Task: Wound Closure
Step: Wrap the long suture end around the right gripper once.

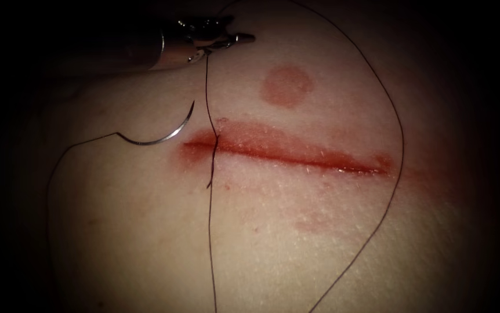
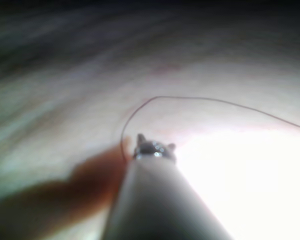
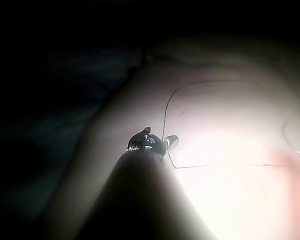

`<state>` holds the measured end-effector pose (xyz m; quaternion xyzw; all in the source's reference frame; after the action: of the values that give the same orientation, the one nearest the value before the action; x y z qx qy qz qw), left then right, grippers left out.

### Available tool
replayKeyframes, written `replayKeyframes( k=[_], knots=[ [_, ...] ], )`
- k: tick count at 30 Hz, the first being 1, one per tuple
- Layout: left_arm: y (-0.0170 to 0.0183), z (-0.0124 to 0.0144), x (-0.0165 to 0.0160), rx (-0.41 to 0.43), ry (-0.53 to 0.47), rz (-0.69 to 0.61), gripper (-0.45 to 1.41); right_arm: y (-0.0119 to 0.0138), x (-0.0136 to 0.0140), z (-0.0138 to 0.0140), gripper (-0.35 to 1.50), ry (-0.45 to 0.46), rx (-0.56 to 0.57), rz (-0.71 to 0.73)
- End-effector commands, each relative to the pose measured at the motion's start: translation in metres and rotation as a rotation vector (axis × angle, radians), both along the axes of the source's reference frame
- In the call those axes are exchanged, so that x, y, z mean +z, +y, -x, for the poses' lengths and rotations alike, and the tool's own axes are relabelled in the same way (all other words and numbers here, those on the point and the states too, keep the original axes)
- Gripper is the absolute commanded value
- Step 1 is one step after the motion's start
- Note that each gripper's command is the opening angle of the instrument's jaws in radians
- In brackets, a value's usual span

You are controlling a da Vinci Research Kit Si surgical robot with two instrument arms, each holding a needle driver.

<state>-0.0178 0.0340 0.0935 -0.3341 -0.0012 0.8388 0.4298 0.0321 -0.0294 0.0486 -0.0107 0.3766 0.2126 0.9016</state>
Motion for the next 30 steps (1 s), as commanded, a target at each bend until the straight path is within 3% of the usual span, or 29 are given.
replayKeyframes(
  k=[1,14,22,26,28,29,30],
  knots=[
    [0.0003,0.0004,0.0005,0.003,-0.003,0.001,0.50,-0.0004,0.0006,-0.0007,1.36,0.004,-0.002,-0.008],
    [0.0003,0.0002,0.0005,0.004,-0.005,0.000,0.50,0.0001,0.0008,-0.0009,1.35,0.001,0.003,-0.010],
    [0.0003,0.0002,0.0005,0.004,-0.005,0.000,0.50,0.0019,-0.0006,-0.0014,1.35,-0.098,0.005,0.051],
    [0.0003,0.0002,0.0005,0.004,-0.005,0.000,0.50,0.0027,-0.0001,-0.0010,1.33,-0.049,-0.006,0.041],
    [-0.0001,0.0000,0.0004,0.042,-0.066,0.003,0.48,0.0025,0.0004,-0.0009,1.35,-0.050,-0.006,0.045],
    [-0.0007,0.0002,0.0003,0.054,-0.143,0.028,0.45,0.0022,0.0007,-0.0010,1.35,-0.050,-0.004,0.043],
    [-0.0008,0.0004,0.0002,0.048,-0.148,0.043,0.45,0.0018,0.0010,-0.0011,1.35,-0.048,-0.003,0.041]
  ],
)
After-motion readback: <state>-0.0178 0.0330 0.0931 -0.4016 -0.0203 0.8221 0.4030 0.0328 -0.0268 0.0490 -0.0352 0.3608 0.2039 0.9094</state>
